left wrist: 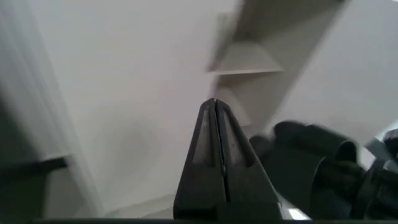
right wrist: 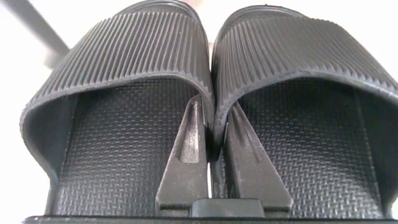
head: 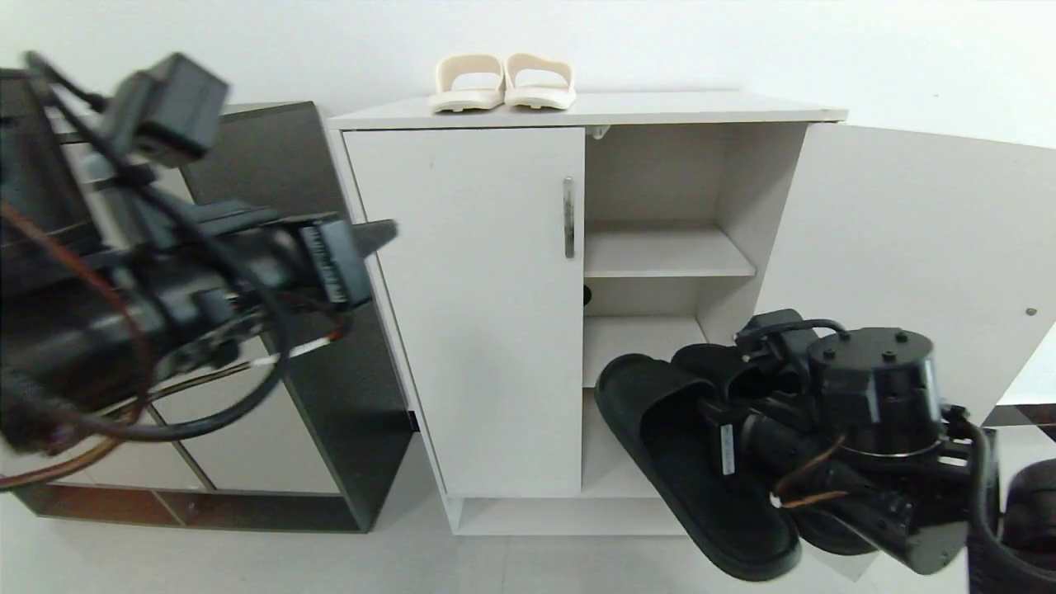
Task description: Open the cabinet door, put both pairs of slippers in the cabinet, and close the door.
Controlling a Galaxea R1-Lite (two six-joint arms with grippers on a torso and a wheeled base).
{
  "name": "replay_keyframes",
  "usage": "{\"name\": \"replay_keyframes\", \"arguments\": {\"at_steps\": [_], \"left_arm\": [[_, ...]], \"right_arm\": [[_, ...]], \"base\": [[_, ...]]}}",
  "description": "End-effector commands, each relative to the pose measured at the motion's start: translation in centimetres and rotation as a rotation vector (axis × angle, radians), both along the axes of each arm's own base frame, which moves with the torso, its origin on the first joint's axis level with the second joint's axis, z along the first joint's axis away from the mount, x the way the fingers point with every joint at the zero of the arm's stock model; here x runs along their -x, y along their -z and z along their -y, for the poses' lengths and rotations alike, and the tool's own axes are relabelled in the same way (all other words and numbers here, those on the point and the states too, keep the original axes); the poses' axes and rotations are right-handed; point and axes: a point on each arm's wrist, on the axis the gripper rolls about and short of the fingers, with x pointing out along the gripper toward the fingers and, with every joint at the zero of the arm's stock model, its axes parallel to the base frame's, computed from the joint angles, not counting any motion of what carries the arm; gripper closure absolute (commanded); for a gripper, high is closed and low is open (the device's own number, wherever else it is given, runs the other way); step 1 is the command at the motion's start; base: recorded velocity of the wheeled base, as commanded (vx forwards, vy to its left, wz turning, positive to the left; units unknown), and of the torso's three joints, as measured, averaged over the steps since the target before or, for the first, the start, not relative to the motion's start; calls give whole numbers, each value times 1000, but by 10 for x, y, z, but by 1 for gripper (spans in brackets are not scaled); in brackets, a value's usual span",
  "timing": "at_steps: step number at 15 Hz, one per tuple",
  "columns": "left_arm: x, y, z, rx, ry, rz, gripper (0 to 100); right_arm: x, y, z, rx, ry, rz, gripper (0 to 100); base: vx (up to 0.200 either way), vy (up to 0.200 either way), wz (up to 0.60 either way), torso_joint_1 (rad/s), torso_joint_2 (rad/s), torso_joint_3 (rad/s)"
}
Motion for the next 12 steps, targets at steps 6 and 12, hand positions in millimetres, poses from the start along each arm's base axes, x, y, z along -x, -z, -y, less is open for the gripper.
{"name": "replay_keyframes", "arguments": {"at_steps": [6,12], "left_arm": [[194,135,-116,-88,-590,-37,100],[196,205,-112,-174,-566,-37,100]], "right_arm": [[-26,32,-11,48,75,-47,100],[-25,38,-10,62,75,-61,100]], "base": [[0,0,0,0,0,0],[0,0,0,0,0,0]]}}
